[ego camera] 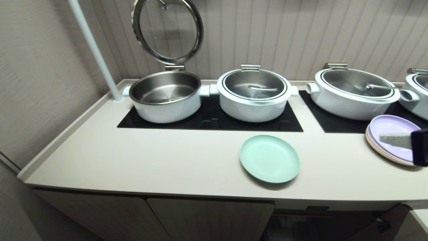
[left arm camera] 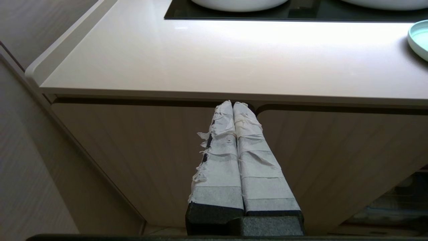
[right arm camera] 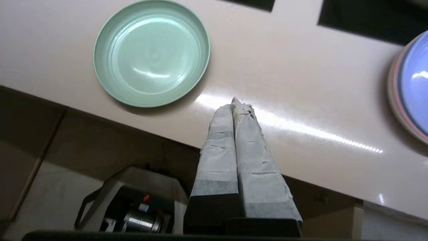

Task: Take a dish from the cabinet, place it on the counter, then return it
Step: Pick up the plate from the table

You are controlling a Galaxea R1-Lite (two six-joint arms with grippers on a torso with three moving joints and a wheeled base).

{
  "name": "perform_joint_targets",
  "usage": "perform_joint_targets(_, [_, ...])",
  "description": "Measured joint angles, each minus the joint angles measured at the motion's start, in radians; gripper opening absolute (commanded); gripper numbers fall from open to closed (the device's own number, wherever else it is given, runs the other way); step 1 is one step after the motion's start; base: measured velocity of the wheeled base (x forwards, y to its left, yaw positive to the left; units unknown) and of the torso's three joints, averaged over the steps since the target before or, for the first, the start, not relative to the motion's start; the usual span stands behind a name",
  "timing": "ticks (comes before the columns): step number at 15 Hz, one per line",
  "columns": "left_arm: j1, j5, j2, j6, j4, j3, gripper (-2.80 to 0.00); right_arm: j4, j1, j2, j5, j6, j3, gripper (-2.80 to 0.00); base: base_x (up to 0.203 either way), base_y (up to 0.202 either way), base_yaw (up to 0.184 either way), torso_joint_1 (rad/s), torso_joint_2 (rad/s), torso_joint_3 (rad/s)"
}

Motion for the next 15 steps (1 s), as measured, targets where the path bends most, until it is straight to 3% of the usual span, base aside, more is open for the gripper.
perform_joint_targets(7, [0.0,-0.001,0.0,0.0,0.0,0.0,-2.8,0.296,0.055,0.392,0.036,-0.023,-0.291,-2.8,0.0,0.0,0.0,0.0,0.0,0.0])
perform_joint_targets(15, [0.0,-0.001,0.0,0.0,0.0,0.0,-2.8,0.424,0.099,0.703,0.033,-0.04,-0.594,-2.8,0.0,0.0,0.0,0.0,0.0,0.0])
